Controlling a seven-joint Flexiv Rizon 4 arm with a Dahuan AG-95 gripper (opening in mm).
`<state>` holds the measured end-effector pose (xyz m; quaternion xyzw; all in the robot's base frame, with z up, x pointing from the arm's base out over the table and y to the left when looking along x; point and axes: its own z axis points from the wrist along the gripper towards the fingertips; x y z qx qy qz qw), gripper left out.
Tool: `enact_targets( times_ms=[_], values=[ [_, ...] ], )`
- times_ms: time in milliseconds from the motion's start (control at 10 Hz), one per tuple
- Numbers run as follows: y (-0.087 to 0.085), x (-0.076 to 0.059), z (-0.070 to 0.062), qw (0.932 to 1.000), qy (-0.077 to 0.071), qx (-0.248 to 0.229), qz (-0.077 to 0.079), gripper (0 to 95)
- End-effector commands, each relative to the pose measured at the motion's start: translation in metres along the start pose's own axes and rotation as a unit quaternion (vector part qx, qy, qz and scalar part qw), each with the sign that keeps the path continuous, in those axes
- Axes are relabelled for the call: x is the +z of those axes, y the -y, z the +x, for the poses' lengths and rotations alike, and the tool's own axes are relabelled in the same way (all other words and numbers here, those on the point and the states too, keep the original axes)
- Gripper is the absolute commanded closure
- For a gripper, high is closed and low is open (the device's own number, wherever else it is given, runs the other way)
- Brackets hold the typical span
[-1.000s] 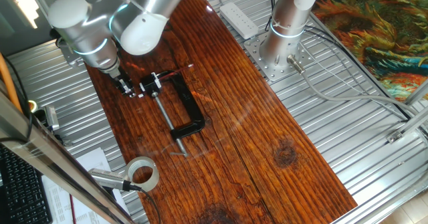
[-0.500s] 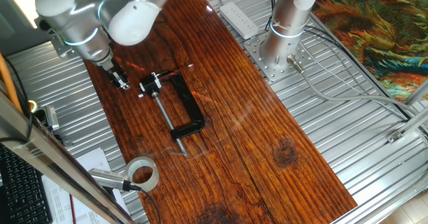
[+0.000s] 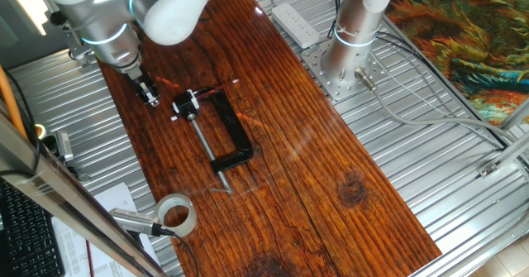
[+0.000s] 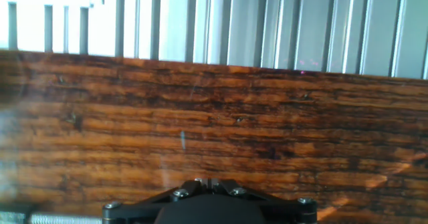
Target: Sharpen the pencil with a pencil sharpener
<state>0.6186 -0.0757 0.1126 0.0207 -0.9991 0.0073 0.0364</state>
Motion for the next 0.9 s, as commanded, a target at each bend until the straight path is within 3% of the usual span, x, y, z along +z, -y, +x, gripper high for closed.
enact_targets(
  times_ms=[100,500,600,900],
  values=[
    [-0.0019,-0.0101,0.0014,0.9997,0.016,0.016,0.01,95.0],
    [-0.0028,-0.0177,0.0039,0.9996,0.015,-0.005,0.024,95.0],
    [-0.0029,-0.0184,0.0041,0.9994,0.025,-0.008,0.025,95.0],
    [-0.003,-0.0187,0.0042,0.9992,0.022,-0.02,0.025,95.0]
  ],
)
